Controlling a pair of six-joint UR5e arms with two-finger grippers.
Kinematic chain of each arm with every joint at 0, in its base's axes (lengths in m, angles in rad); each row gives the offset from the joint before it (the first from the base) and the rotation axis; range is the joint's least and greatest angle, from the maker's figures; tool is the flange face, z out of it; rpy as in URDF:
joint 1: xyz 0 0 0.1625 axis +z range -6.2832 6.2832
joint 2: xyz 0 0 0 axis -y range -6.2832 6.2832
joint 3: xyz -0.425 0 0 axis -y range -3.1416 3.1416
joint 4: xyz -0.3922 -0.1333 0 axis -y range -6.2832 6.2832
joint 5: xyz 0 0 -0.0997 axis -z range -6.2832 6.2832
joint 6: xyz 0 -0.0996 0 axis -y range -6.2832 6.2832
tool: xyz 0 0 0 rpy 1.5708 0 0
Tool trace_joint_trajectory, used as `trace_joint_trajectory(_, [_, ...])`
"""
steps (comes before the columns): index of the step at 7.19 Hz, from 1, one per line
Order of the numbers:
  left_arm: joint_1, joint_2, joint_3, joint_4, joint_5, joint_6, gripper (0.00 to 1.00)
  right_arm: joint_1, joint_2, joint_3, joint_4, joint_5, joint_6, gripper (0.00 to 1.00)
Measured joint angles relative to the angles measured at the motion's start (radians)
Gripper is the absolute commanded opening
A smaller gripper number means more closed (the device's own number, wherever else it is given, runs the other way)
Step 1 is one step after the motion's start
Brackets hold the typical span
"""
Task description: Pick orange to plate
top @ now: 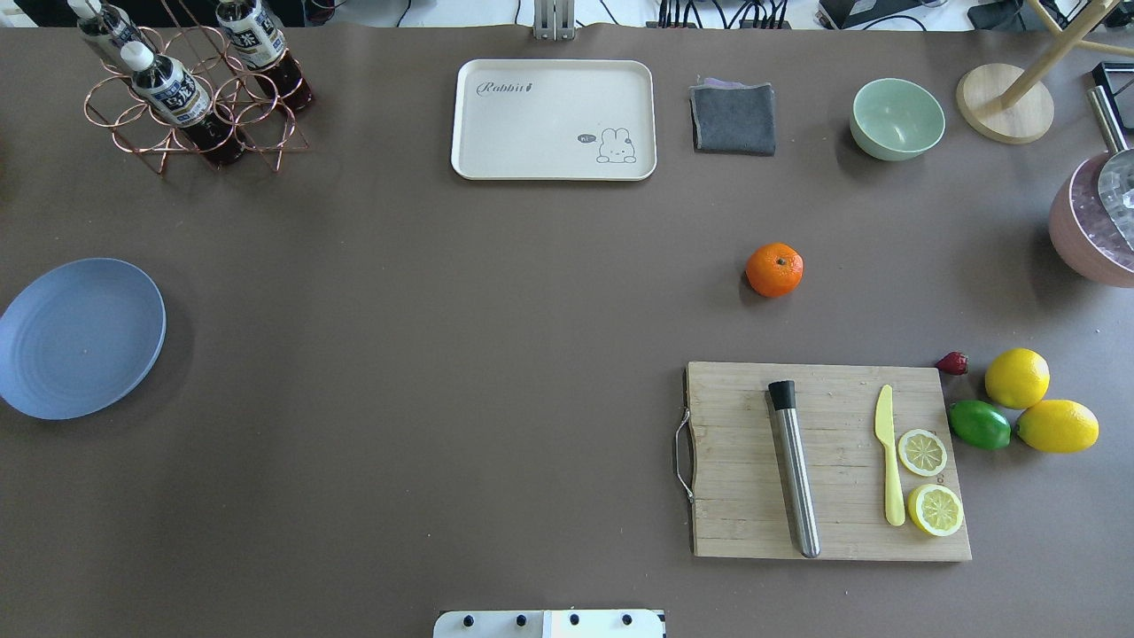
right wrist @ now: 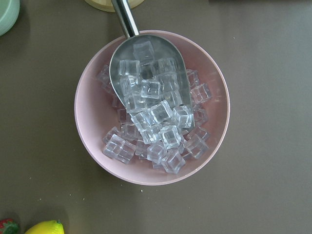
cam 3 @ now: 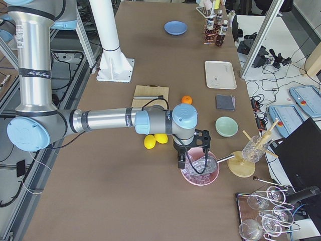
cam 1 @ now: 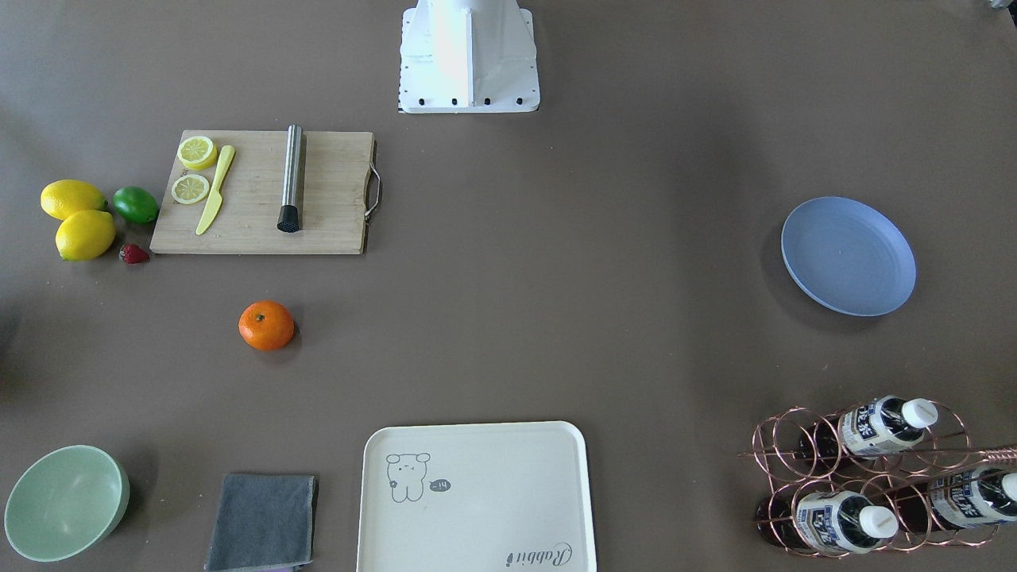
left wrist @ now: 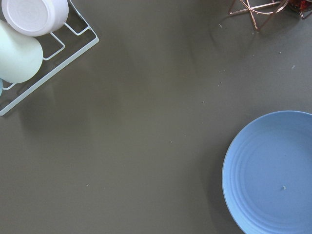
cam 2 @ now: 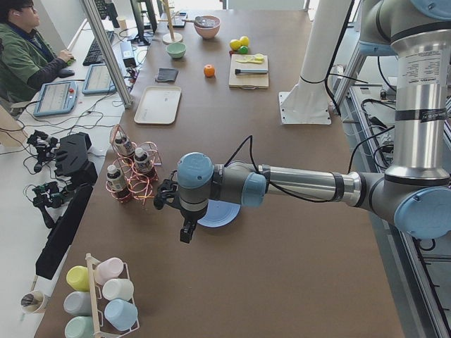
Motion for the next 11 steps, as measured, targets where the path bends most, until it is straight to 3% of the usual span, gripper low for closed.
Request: trace_joint_trajectory(11, [0.001,-0.017,-0.021,-0.009,0.009,-0.009,0.98,0.0,-0.01,0.005,0.0,0.036,0.012,1.0])
